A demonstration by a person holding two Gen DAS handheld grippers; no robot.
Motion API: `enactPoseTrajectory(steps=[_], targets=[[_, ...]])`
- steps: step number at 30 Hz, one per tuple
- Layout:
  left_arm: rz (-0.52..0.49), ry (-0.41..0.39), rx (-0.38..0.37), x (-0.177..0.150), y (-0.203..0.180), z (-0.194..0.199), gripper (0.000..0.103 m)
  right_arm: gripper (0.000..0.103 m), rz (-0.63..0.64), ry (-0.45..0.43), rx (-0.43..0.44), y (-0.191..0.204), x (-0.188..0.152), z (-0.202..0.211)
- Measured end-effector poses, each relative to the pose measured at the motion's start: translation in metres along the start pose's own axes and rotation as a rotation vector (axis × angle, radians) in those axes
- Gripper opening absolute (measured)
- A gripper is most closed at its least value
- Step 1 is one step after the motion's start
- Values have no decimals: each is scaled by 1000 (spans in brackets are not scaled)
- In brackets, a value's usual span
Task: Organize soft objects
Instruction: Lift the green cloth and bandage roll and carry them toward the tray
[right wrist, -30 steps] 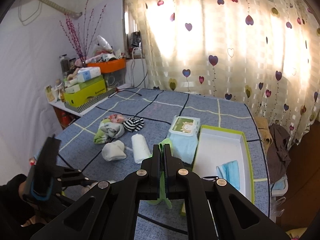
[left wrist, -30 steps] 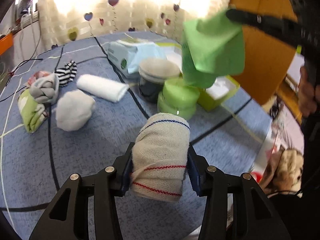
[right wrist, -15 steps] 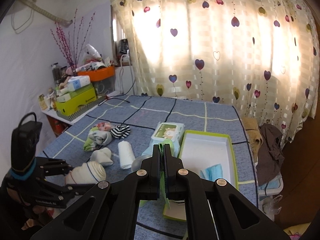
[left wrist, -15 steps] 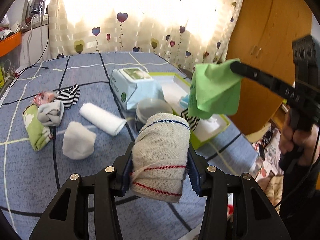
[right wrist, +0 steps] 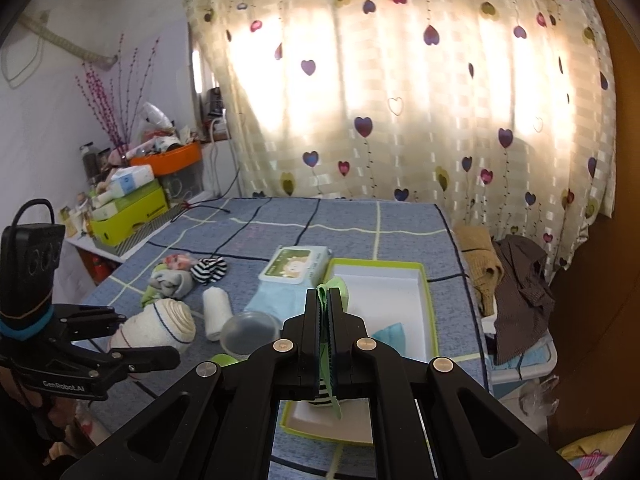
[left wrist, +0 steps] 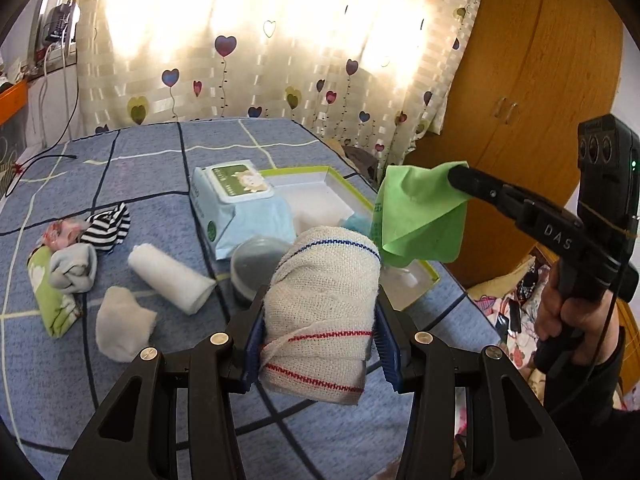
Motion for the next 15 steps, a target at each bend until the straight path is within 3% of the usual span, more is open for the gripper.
enactPoseTrajectory(steps=[15], targets=[[10,33,5,33,-19,-27,48,4,-51,14,3,-47,8,-25]])
Point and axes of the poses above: each gripper's, at about its wrist camera, not at the fingertips, and z roughly against the way its jaws point, y to its left, x to its top, the point moved 3 cm from there along -z, roughly the way its jaws point, and after that the axes turned 13 degrees about y, right-handed, at the moved point
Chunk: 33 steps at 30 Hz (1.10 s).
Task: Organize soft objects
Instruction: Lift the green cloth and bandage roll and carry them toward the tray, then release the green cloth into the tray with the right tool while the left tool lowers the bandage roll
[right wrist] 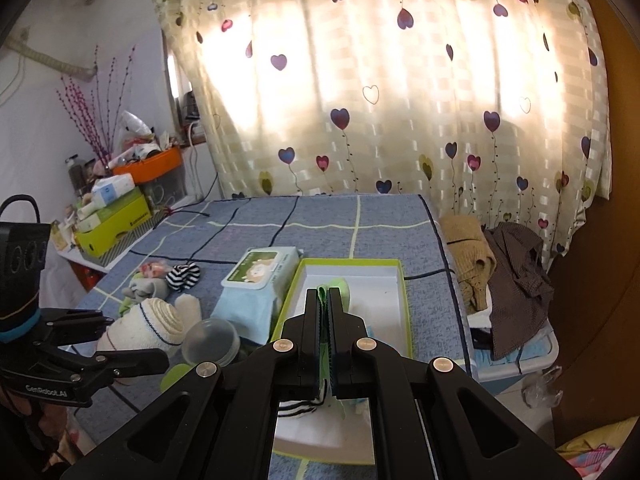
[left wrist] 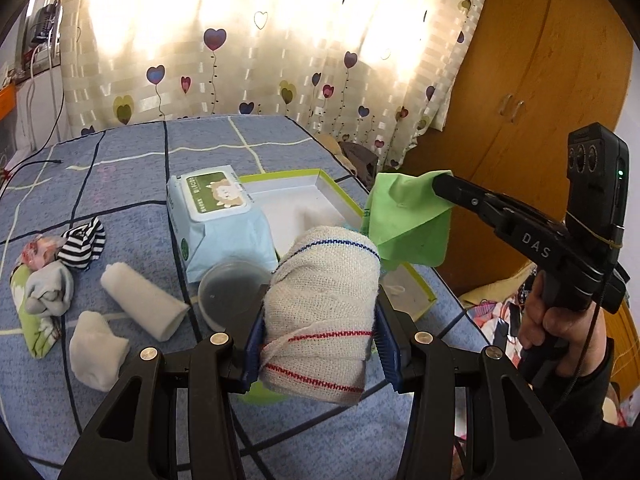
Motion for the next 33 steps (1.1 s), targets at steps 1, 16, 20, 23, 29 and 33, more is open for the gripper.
enactPoseTrajectory(steps=[1,16,20,23,29,33], targets=[[0,3,1,2,-1,-2,48,3,-3,3,2,-3,1,-4],[17,52,25,33,-3,-34,48,4,-40,129,21,-49,3,-94],[15,72,26,40,-6,-45,48,4,-51,181,22,-57,-6,-119],[10,79,26,46,-9,-51,48,4,-65,209,21,-62,-12,-130],[15,91,32,53,-12,-60,48,13,-71,214,32,-64,-16,-126],[25,101,43,56,-12,-66,49,39,-79,171,18,-66,-13,-106]])
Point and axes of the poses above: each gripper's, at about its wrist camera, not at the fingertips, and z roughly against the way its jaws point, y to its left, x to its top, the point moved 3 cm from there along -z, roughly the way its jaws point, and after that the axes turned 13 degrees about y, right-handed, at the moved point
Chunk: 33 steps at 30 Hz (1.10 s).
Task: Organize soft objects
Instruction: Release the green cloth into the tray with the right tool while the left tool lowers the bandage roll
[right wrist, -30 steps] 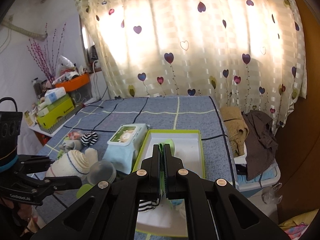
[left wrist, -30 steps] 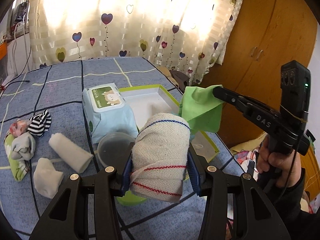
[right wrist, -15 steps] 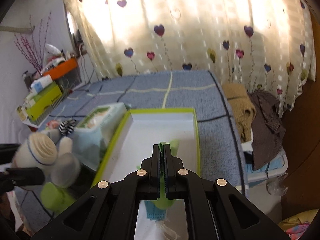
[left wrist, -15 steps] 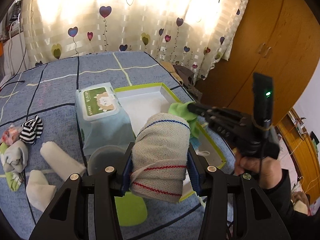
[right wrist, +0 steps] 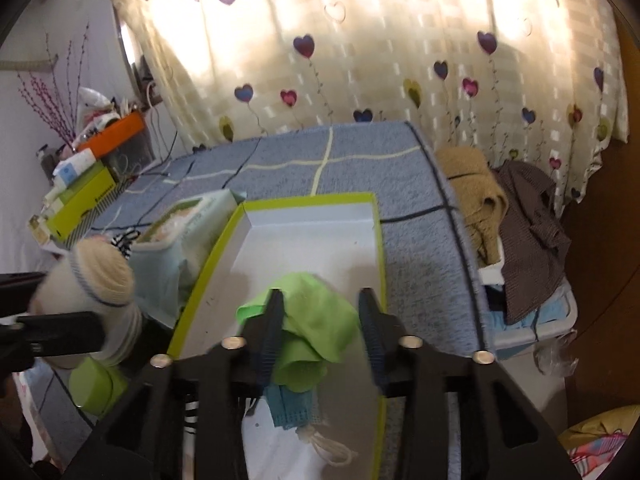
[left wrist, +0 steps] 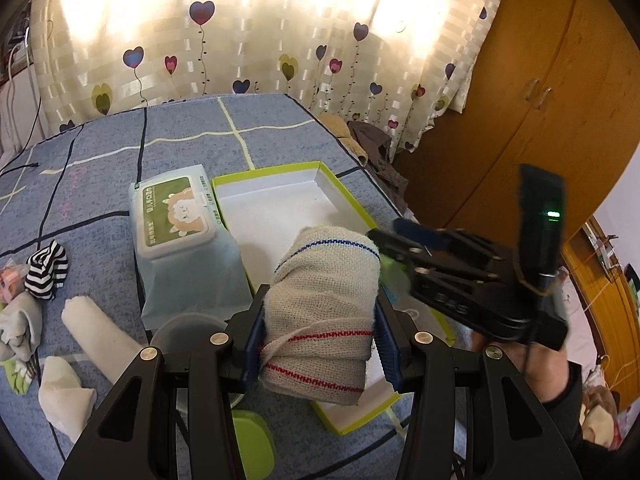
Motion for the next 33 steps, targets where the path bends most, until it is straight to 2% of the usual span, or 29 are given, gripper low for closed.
enactPoseTrajectory(steps=[17,24,33], targets=[[49,83,102,27,-10,-56,49,39,-35,-75,39,-15,-15,42],[70,85,99,36,-10,-68,52,39,-44,-77,53,-21,-17,42],[57,49,51,31,-15,-52,54,39,-36,-73,53,-17,-20,44]])
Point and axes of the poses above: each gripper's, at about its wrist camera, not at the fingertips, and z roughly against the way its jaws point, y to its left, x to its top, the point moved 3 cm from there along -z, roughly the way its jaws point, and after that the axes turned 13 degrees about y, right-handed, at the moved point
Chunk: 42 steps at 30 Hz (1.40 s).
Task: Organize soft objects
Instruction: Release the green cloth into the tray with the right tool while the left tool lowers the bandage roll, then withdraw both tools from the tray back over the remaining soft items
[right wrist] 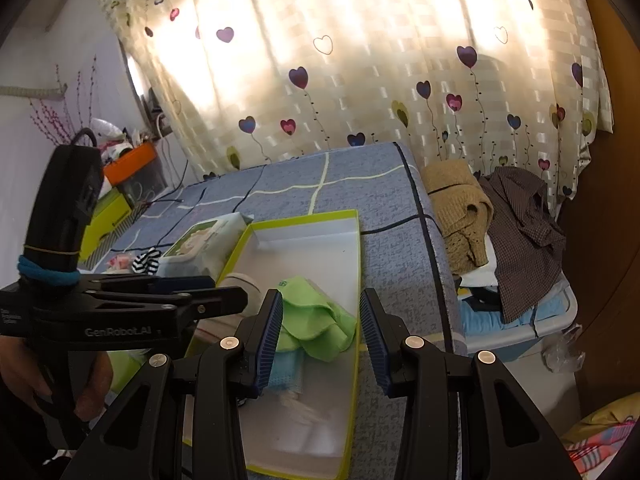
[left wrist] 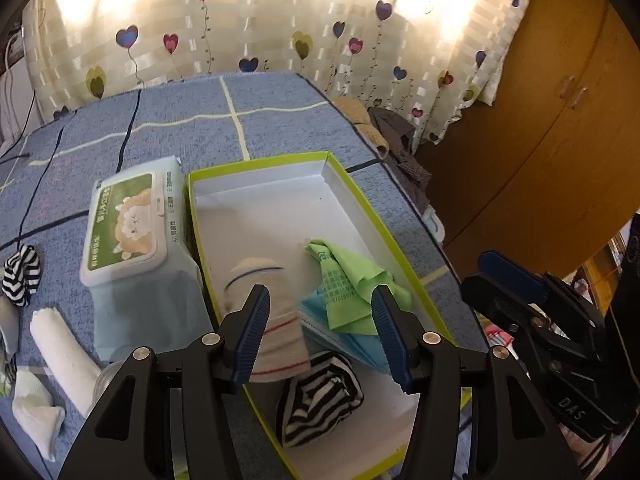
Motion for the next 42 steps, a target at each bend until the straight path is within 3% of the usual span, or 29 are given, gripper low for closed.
enactPoseTrajectory(steps=[11,15,27,42], targets=[[-17,-42,-82,-28,3,38,54,39,23,16,-9,34,-9,14],[-16,-68,-102,-40,8,55,54,47,32,17,-19,50,-13,22],[10,-122,-72,-78,32,89,54,56,66,10,-43,99,-28,41],[38,-157,-51,-114,67,108,54,60,114,37,-30,141,-36,37]])
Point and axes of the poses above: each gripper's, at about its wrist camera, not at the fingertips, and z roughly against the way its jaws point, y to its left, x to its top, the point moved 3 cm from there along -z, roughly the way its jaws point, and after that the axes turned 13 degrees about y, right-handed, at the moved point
